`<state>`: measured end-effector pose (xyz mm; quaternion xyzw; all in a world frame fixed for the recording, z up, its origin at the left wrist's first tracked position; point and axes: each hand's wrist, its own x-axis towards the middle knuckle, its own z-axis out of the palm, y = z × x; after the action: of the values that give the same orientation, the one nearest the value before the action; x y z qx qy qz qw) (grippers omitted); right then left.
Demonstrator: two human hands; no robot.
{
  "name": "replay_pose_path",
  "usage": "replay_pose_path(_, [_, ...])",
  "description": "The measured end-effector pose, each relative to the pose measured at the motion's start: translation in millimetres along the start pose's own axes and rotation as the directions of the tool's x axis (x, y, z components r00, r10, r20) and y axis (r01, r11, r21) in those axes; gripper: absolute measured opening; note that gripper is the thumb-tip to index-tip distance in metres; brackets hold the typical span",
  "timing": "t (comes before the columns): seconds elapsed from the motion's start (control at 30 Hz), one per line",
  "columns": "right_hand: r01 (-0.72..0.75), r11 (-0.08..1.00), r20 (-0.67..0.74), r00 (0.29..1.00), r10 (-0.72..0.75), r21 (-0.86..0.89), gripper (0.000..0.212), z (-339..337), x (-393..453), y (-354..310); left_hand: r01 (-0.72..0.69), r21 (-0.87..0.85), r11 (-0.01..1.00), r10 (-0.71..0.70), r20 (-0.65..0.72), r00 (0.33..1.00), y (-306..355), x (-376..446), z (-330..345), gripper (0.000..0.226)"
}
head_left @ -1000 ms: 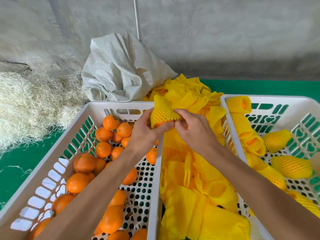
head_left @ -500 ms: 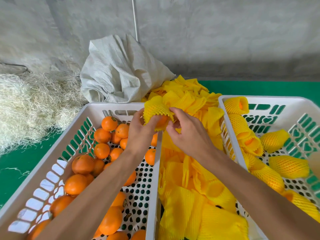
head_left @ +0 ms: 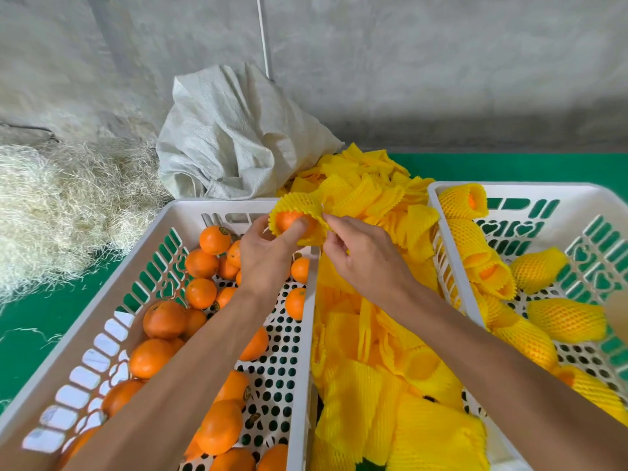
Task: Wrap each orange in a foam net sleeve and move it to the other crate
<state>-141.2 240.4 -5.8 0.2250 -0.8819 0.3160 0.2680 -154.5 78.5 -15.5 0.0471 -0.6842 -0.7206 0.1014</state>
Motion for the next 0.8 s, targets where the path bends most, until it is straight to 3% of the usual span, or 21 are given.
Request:
replay_pose_path(0.1, [-0.02, 1.0, -0.025, 0.999, 0.021, 0.013, 0.038, -2.1, -2.2, -0.3, -0.021, -0.013, 1.0, 0.021, -0.012, 1.0, -3.5, -4.2, 4.8, 0.046])
replay_pose_path(0.17, [-0.091, 0.995, -0.022, 0.995, 0.092, 0.039, 0.045, -0.8, -3.3, -1.0, 0.04, -0.087, 0.995, -0.038, 0.015, 0.999, -4.3, -5.0, 7.6, 0.081])
replay_pose_path(0.23, [-0.173, 0.984, 0.025, 0.985, 0.172, 0.038, 0.044, 2.0, -4.4, 0.4, 0.1, -0.133, 0.986, -0.092, 0.064, 0.994, -4.3, -4.5, 8.2, 0.098])
replay_pose_path(0.3, [-0.195, 0.98, 0.077, 0.978, 0.192, 0.039, 0.033, 2.5, -4.4, 3.6, 0.018, -0.017, 1.0, -0.016, 0.109, 0.994, -5.3, -6.5, 9.4, 0.093])
replay_pose_path(0.4, [-0.154, 0.988, 0.1, 0.983, 0.153, 0.008, 0.034, -0.8, -2.0, 7.6, -0.228, 0.26, 0.938, 0.204, 0.115, 0.972, -6.7, -8.7, 11.9, 0.078])
replay_pose_path(0.6, [0.006, 0.998, 0.075, 0.997, -0.001, -0.066, 0.03, 1.3, 0.5, 3.6, -0.246, 0.148, 0.958, 0.245, 0.027, 0.969, -0.7, -5.9, 5.6, 0.043])
replay_pose_path(0.7, [0.026, 0.998, 0.094, 0.995, -0.021, -0.055, 0.028, 0.4, -2.6, 8.7, -0.241, 0.182, 0.953, 0.243, 0.014, 0.97, -2.7, -11.7, 6.8, 0.046])
replay_pose_path(0.8, [-0.085, 0.995, 0.077, 0.994, 0.082, 0.047, 0.041, -1.0, -5.3, 14.6, -0.304, 0.298, 0.905, 0.297, 0.071, 0.952, -6.1, -14.8, 7.2, 0.062])
